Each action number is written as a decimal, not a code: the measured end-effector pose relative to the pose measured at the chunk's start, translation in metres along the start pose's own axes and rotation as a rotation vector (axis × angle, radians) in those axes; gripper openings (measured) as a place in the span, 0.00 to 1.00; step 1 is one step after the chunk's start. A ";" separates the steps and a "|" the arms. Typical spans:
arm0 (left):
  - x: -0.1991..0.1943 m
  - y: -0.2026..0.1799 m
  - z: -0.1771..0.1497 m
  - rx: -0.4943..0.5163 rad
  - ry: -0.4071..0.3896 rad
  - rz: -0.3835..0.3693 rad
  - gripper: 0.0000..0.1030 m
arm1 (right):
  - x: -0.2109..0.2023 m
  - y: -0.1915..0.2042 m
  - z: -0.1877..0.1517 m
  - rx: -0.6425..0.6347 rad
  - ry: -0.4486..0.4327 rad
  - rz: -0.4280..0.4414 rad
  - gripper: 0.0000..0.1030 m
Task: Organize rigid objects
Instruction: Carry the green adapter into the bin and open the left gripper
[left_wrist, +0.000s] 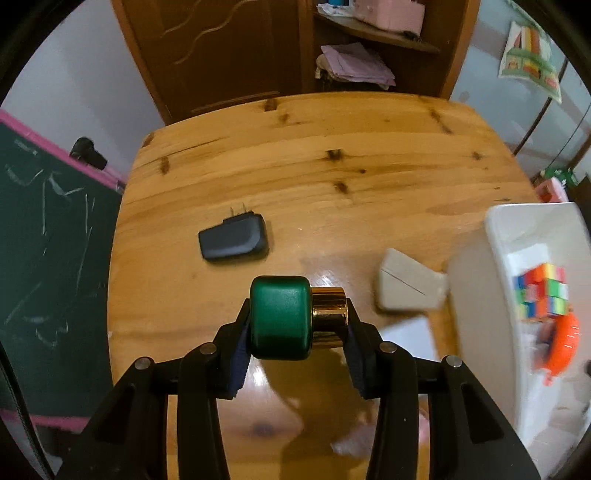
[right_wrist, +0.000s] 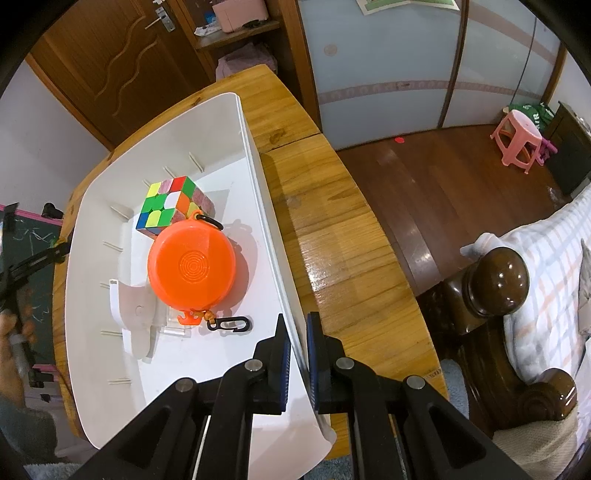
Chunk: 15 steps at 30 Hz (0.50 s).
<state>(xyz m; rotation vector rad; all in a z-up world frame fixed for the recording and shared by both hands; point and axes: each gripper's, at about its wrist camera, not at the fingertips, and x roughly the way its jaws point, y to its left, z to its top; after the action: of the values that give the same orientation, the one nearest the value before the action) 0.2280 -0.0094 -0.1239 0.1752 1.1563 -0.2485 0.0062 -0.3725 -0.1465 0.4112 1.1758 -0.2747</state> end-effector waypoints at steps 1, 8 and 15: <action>-0.009 -0.003 -0.002 -0.004 0.000 -0.010 0.46 | 0.000 0.000 0.000 -0.001 0.000 0.001 0.08; -0.068 -0.037 -0.013 -0.002 -0.052 -0.106 0.46 | 0.000 -0.002 -0.001 -0.002 -0.004 0.016 0.08; -0.109 -0.096 -0.014 0.075 -0.101 -0.194 0.46 | 0.000 -0.001 -0.003 -0.019 -0.019 0.015 0.08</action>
<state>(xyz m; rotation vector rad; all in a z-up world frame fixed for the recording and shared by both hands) 0.1476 -0.0868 -0.0303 0.1147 1.0648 -0.4677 0.0034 -0.3724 -0.1480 0.4001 1.1558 -0.2532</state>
